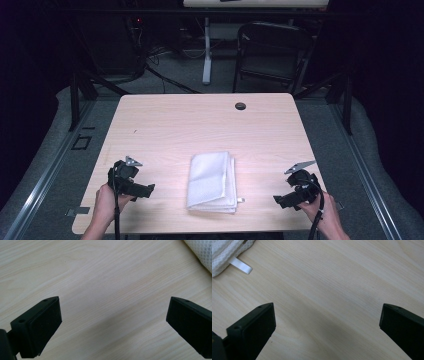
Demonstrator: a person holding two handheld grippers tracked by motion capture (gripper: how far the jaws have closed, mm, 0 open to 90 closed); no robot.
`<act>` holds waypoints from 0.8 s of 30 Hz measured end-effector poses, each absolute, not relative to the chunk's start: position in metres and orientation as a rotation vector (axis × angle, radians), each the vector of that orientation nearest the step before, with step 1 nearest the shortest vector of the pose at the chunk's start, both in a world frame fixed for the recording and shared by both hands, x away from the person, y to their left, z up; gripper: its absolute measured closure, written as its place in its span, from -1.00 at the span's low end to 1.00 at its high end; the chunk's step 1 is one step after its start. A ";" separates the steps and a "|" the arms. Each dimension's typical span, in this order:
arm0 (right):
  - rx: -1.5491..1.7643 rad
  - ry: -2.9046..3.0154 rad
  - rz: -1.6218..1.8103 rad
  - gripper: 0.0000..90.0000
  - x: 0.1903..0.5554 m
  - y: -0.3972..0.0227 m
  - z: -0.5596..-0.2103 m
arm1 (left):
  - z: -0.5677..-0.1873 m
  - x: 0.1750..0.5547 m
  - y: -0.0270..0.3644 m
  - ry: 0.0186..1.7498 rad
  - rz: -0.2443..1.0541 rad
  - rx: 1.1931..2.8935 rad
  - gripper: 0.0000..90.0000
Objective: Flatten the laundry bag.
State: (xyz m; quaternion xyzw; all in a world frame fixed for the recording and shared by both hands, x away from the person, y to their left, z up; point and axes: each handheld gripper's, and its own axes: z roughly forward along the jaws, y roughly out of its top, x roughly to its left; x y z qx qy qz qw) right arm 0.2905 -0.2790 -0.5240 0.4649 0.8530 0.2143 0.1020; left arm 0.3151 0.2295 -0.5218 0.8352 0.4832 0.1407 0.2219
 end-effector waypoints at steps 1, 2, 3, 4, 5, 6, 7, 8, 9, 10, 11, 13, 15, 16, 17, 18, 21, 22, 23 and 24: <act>1.359 2.518 0.626 -0.99 0.291 -0.280 -0.524 | -0.522 0.315 0.230 1.335 0.389 2.308 -1.00; 1.359 2.518 0.626 -0.99 0.291 -0.280 -0.524 | -0.522 0.315 0.229 1.339 0.395 2.304 -1.00; 1.361 2.520 0.631 -0.99 0.291 -0.280 -0.524 | -0.522 0.315 0.227 1.340 0.402 2.298 -1.00; 1.364 2.514 0.633 -0.99 0.291 -0.279 -0.524 | -0.522 0.316 0.226 1.335 0.395 2.307 -1.00; 1.368 2.518 0.628 -0.99 0.291 -0.279 -0.524 | -0.522 0.316 0.226 1.335 0.395 2.307 -1.00; 1.363 2.523 0.622 -0.98 0.291 -0.279 -0.524 | -0.522 0.316 0.224 1.335 0.388 2.308 -1.00; 1.359 2.528 0.621 -0.98 0.292 -0.279 -0.523 | -0.521 0.315 0.222 1.333 0.387 2.310 -1.00; 1.366 2.521 0.642 -0.98 0.292 -0.279 -0.523 | -0.521 0.315 0.222 1.333 0.387 2.310 -1.00; 1.360 2.517 0.635 -0.98 0.293 -0.279 -0.523 | -0.520 0.313 0.220 1.325 0.376 2.313 -1.00; 1.382 2.500 0.663 -0.98 0.292 -0.277 -0.524 | -0.519 0.312 0.218 1.323 0.374 2.313 -1.00; 1.379 2.503 0.656 -0.98 0.292 -0.277 -0.524 | -0.519 0.312 0.218 1.323 0.374 2.313 -1.00; 1.350 2.541 0.620 -0.97 0.293 -0.278 -0.522 | -0.518 0.311 0.215 1.314 0.376 2.313 -1.00; 1.345 2.526 0.633 -0.97 0.293 -0.276 -0.523 | -0.516 0.310 0.210 1.294 0.381 2.313 -1.00; 1.343 2.530 0.642 -0.97 0.293 -0.275 -0.523 | -0.516 0.310 0.210 1.294 0.381 2.313 -1.00; 1.342 2.526 0.635 -0.97 0.293 -0.275 -0.522 | -0.514 0.308 0.206 1.277 0.374 2.315 -1.00; 1.343 2.532 0.630 -0.97 0.293 -0.274 -0.521 | -0.514 0.306 0.205 1.277 0.387 2.312 -1.00; 1.339 2.536 0.616 -0.97 0.292 -0.273 -0.520 | -0.513 0.305 0.202 1.263 0.359 2.327 -1.00; 1.332 2.527 0.615 -0.96 0.291 -0.272 -0.519 | -0.513 0.305 0.201 1.262 0.356 2.323 -1.00; 1.333 2.524 0.615 -0.96 0.291 -0.272 -0.520 | -0.512 0.304 0.199 1.253 0.354 2.325 -1.00; 1.329 2.530 0.619 -0.96 0.291 -0.272 -0.520 | -0.510 0.304 0.194 1.239 0.355 2.320 -1.00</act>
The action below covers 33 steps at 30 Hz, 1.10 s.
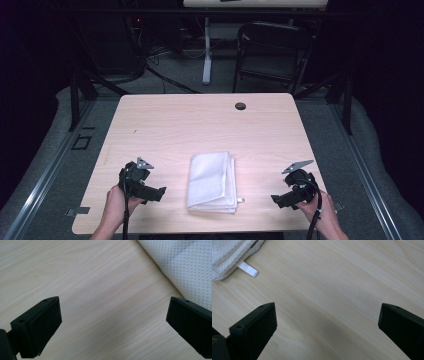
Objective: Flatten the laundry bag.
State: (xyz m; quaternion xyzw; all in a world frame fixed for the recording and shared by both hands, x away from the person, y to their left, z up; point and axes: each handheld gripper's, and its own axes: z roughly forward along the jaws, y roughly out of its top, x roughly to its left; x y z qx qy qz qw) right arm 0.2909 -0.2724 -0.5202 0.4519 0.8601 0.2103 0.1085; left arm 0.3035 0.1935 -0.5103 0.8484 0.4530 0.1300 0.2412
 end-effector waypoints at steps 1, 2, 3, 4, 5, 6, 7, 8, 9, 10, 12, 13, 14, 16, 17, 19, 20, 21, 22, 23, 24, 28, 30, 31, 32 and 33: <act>1.334 2.526 0.617 -0.96 0.291 -0.273 -0.520 | -0.510 0.303 0.192 1.232 0.352 2.327 -1.00; 1.336 2.525 0.623 -0.96 0.291 -0.273 -0.521 | -0.509 0.303 0.188 1.217 0.344 2.332 -1.00; 1.348 2.535 0.626 -0.96 0.291 -0.274 -0.521 | -0.509 0.303 0.185 1.208 0.345 2.334 -1.00; 1.351 2.534 0.619 -0.96 0.291 -0.275 -0.521 | -0.509 0.303 0.182 1.200 0.334 2.341 -1.00; 1.358 2.536 0.638 -0.96 0.291 -0.275 -0.522 | -0.509 0.302 0.180 1.184 0.336 2.347 -1.00; 1.363 2.535 0.638 -0.96 0.291 -0.275 -0.522 | -0.508 0.302 0.177 1.173 0.346 2.352 -1.00; 1.356 2.543 0.616 -0.96 0.291 -0.276 -0.522 | -0.508 0.301 0.174 1.162 0.340 2.346 -1.00; 1.356 2.537 0.632 -0.96 0.291 -0.276 -0.522 | -0.508 0.301 0.174 1.162 0.340 2.346 -1.00; 1.355 2.535 0.632 -0.96 0.291 -0.276 -0.522 | -0.507 0.299 0.171 1.151 0.344 2.357 -1.00; 1.354 2.529 0.633 -0.96 0.291 -0.276 -0.522 | -0.507 0.297 0.165 1.125 0.345 2.360 -1.00; 1.356 2.527 0.637 -0.96 0.291 -0.275 -0.521 | -0.507 0.295 0.159 1.104 0.349 2.378 -1.00; 1.352 2.536 0.639 -0.96 0.291 -0.275 -0.521 | -0.507 0.295 0.159 1.104 0.349 2.378 -1.00; 1.352 2.536 0.639 -0.96 0.291 -0.275 -0.521 | -0.507 0.294 0.156 1.095 0.348 2.386 -1.00; 1.351 2.538 0.629 -0.96 0.291 -0.274 -0.521 | -0.509 0.293 0.151 1.083 0.353 2.394 -1.00; 1.351 2.533 0.632 -0.96 0.291 -0.274 -0.522 | -0.509 0.293 0.149 1.074 0.348 2.399 -1.00; 1.355 2.535 0.633 -0.95 0.291 -0.274 -0.522 | -0.509 0.292 0.145 1.066 0.350 2.403 -1.00; 1.356 2.537 0.630 -0.95 0.290 -0.274 -0.523 | -0.509 0.292 0.143 1.055 0.340 2.407 -1.00; 1.380 2.524 0.677 -0.95 0.290 -0.274 -0.524 | -0.509 0.291 0.138 1.042 0.324 2.406 -1.00; 1.380 2.524 0.677 -0.95 0.290 -0.274 -0.524 | -0.509 0.291 0.138 1.042 0.324 2.406 -1.00; 1.354 2.541 0.630 -0.95 0.291 -0.275 -0.523 | -0.509 0.289 0.132 1.028 0.317 2.411 -1.00; 1.360 2.539 0.630 -0.95 0.291 -0.274 -0.523 | -0.509 0.288 0.130 1.025 0.308 2.418 -1.00; 1.358 2.548 0.627 -0.95 0.291 -0.273 -0.524 | -0.509 0.285 0.115 0.967 0.298 2.436 -1.00; 1.360 2.544 0.622 -0.95 0.290 -0.273 -0.524 | -0.509 0.283 0.108 0.938 0.295 2.444 -1.00; 1.369 2.543 0.644 -0.95 0.290 -0.273 -0.524 | -0.509 0.282 0.105 0.926 0.286 2.446 -1.00; 1.369 2.538 0.645 -0.94 0.290 -0.273 -0.524 | -0.509 0.282 0.105 0.926 0.286 2.446 -1.00; 1.368 2.534 0.639 -0.94 0.290 -0.273 -0.524 | -0.509 0.280 0.099 0.902 0.283 2.452 -1.00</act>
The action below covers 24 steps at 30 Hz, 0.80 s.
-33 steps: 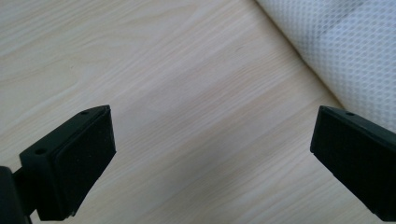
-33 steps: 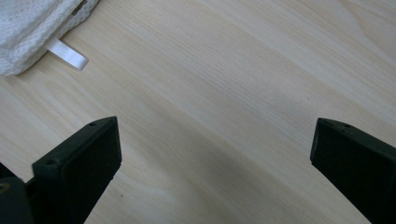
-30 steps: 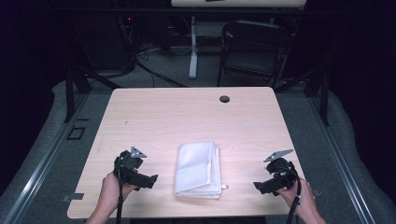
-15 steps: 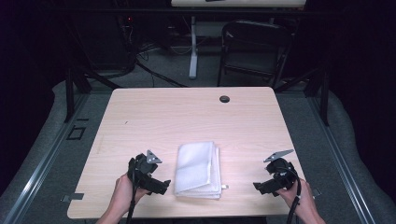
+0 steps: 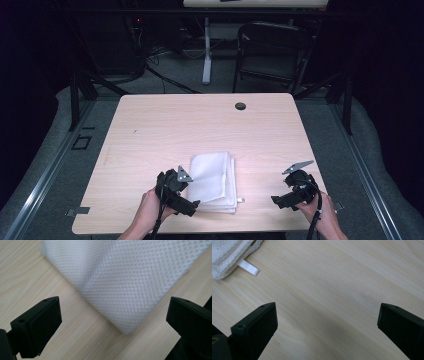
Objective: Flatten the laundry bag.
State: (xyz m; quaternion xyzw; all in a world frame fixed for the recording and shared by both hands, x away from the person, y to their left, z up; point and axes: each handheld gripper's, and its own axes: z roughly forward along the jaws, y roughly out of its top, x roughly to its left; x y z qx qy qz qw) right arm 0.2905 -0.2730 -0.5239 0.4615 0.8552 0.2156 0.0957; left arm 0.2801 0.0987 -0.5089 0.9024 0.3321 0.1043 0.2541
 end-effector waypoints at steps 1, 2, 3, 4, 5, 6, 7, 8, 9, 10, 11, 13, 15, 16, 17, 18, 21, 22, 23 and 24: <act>1.367 2.543 0.641 -0.94 0.291 -0.273 -0.524 | -0.509 0.280 0.099 0.902 0.283 2.452 -1.00; 1.366 2.544 0.635 -0.94 0.291 -0.273 -0.524 | -0.509 0.279 0.093 0.885 0.277 2.462 -1.00; 1.370 2.541 0.638 -0.94 0.291 -0.272 -0.525 | -0.509 0.279 0.093 0.885 0.277 2.462 -1.00; 1.369 2.541 0.636 -0.94 0.291 -0.272 -0.525 | -0.510 0.278 0.091 0.878 0.275 2.463 -1.00; 1.369 2.541 0.636 -0.94 0.291 -0.272 -0.525 | -0.510 0.278 0.089 0.871 0.273 2.469 -1.00; 1.367 2.545 0.637 -0.94 0.291 -0.273 -0.525 | -0.511 0.278 0.086 0.867 0.272 2.470 -1.00; 1.367 2.545 0.637 -0.94 0.291 -0.273 -0.525 | -0.511 0.278 0.084 0.864 0.272 2.470 -1.00; 1.367 2.548 0.635 -0.94 0.291 -0.273 -0.525 | -0.511 0.278 0.082 0.859 0.269 2.470 -1.00; 1.369 2.550 0.634 -0.94 0.291 -0.272 -0.525 | -0.511 0.279 0.079 0.848 0.266 2.472 -1.00; 1.370 2.550 0.635 -0.95 0.291 -0.272 -0.525 | -0.511 0.279 0.077 0.844 0.269 2.474 -1.00; 1.377 2.547 0.652 -0.95 0.291 -0.272 -0.525 | -0.511 0.278 0.075 0.838 0.273 2.475 -1.00; 1.378 2.547 0.653 -0.95 0.291 -0.272 -0.525 | -0.512 0.278 0.069 0.828 0.273 2.480 -1.00; 1.387 2.535 0.663 -0.96 0.291 -0.272 -0.525 | -0.514 0.278 0.064 0.816 0.276 2.491 -1.00; 1.389 2.544 0.690 -0.96 0.291 -0.272 -0.525 | -0.515 0.279 0.061 0.811 0.275 2.495 -1.00; 1.389 2.544 0.690 -0.96 0.291 -0.272 -0.525 | -0.516 0.279 0.058 0.805 0.277 2.499 -1.00; 1.385 2.546 0.675 -0.96 0.291 -0.273 -0.525 | -0.516 0.279 0.054 0.800 0.293 2.499 -1.00; 1.385 2.548 0.672 -0.96 0.291 -0.273 -0.525 | -0.517 0.280 0.050 0.798 0.291 2.499 -1.00; 1.392 2.545 0.657 -0.96 0.291 -0.273 -0.526 | -0.517 0.281 0.048 0.788 0.283 2.503 -1.00; 1.393 2.546 0.657 -0.96 0.291 -0.273 -0.526 | -0.517 0.282 0.046 0.792 0.274 2.497 -1.00; 1.393 2.546 0.657 -0.96 0.291 -0.273 -0.526 | -0.517 0.282 0.044 0.786 0.280 2.502 -1.00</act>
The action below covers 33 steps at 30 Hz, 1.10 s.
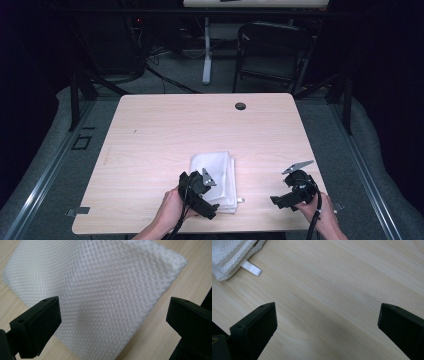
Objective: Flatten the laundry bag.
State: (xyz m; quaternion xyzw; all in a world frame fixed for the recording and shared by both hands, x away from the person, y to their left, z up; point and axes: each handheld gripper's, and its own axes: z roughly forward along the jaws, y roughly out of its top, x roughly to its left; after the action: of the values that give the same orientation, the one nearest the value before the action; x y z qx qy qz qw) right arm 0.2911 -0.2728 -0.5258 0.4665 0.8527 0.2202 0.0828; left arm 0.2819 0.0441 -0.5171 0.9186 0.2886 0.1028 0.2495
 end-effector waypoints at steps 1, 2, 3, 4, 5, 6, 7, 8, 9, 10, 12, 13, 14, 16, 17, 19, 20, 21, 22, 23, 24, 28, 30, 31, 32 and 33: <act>1.394 2.546 0.658 -0.96 0.291 -0.273 -0.526 | -0.518 0.282 0.042 0.781 0.275 2.500 -1.00; 1.392 2.546 0.657 -0.96 0.291 -0.273 -0.526 | -0.518 0.282 0.040 0.776 0.272 2.502 -1.00; 1.392 2.546 0.654 -0.95 0.291 -0.273 -0.526 | -0.519 0.282 0.037 0.776 0.276 2.501 -1.00; 1.393 2.547 0.658 -0.95 0.291 -0.273 -0.526 | -0.520 0.282 0.035 0.771 0.279 2.504 -0.99; 1.392 2.546 0.657 -0.95 0.291 -0.273 -0.526 | -0.520 0.282 0.031 0.758 0.295 2.513 -0.99; 1.389 2.546 0.660 -0.95 0.291 -0.273 -0.526 | -0.521 0.282 0.028 0.755 0.304 2.516 -0.99; 1.389 2.546 0.660 -0.95 0.291 -0.273 -0.526 | -0.521 0.282 0.028 0.755 0.304 2.516 -0.98; 1.384 2.549 0.652 -0.95 0.291 -0.274 -0.526 | -0.521 0.281 0.027 0.754 0.318 2.519 -0.91; 1.385 2.550 0.655 -0.95 0.291 -0.274 -0.526 | -0.521 0.281 0.024 0.749 0.336 2.511 -0.84; 1.386 2.549 0.662 -0.95 0.291 -0.274 -0.526 | -0.521 0.281 0.024 0.749 0.336 2.511 -0.79; 1.387 2.555 0.678 -0.95 0.291 -0.273 -0.526 | -0.522 0.280 0.023 0.750 0.348 2.508 -0.62; 1.386 2.551 0.671 -0.95 0.291 -0.273 -0.526 | -0.522 0.279 0.023 0.747 0.352 2.510 -0.62; 1.381 2.556 0.671 -0.95 0.290 -0.273 -0.525 | -0.522 0.279 0.024 0.741 0.356 2.506 -0.61; 1.403 2.520 0.723 -0.94 0.289 -0.271 -0.528 | -0.521 0.279 0.025 0.738 0.366 2.493 -0.40; 1.400 2.520 0.714 -0.94 0.289 -0.272 -0.528 | -0.521 0.278 0.025 0.729 0.363 2.487 -0.31; 1.380 2.553 0.661 -0.93 0.290 -0.272 -0.525 | -0.520 0.278 0.026 0.727 0.365 2.471 -0.16; 1.380 2.553 0.661 -0.93 0.290 -0.272 -0.525 | -0.519 0.278 0.027 0.715 0.348 2.464 -0.16; 1.378 2.558 0.657 -0.92 0.290 -0.272 -0.525 | -0.519 0.277 0.028 0.716 0.350 2.447 -0.05; 1.378 2.559 0.665 -0.92 0.290 -0.272 -0.525 | -0.518 0.276 0.028 0.708 0.353 2.445 0.00; 1.375 2.562 0.663 -0.91 0.290 -0.272 -0.525 | -0.517 0.276 0.029 0.694 0.350 2.444 0.19; 1.378 2.557 0.692 -0.91 0.290 -0.271 -0.526 | -0.517 0.275 0.030 0.691 0.343 2.434 0.19; 1.358 2.571 0.690 -0.84 0.289 -0.270 -0.524 | -0.515 0.274 0.033 0.675 0.351 2.411 0.68; 1.356 2.562 0.704 -0.81 0.288 -0.269 -0.524 | -0.513 0.273 0.035 0.675 0.362 2.396 0.73; 1.341 2.561 0.695 -0.76 0.288 -0.269 -0.523 | -0.512 0.273 0.037 0.679 0.362 2.380 0.87; 1.336 2.563 0.690 -0.74 0.288 -0.269 -0.522 | -0.511 0.272 0.038 0.679 0.362 2.376 0.89; 1.369 2.512 0.765 -0.71 0.286 -0.266 -0.526 | -0.510 0.272 0.040 0.685 0.367 2.359 0.92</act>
State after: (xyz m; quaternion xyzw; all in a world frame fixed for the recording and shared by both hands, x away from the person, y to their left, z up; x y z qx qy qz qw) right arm 0.2858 -0.2658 -0.5257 0.4603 0.8449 0.2572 0.0901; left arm 0.2720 0.0396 -0.5098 0.8988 0.2610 0.1399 0.3232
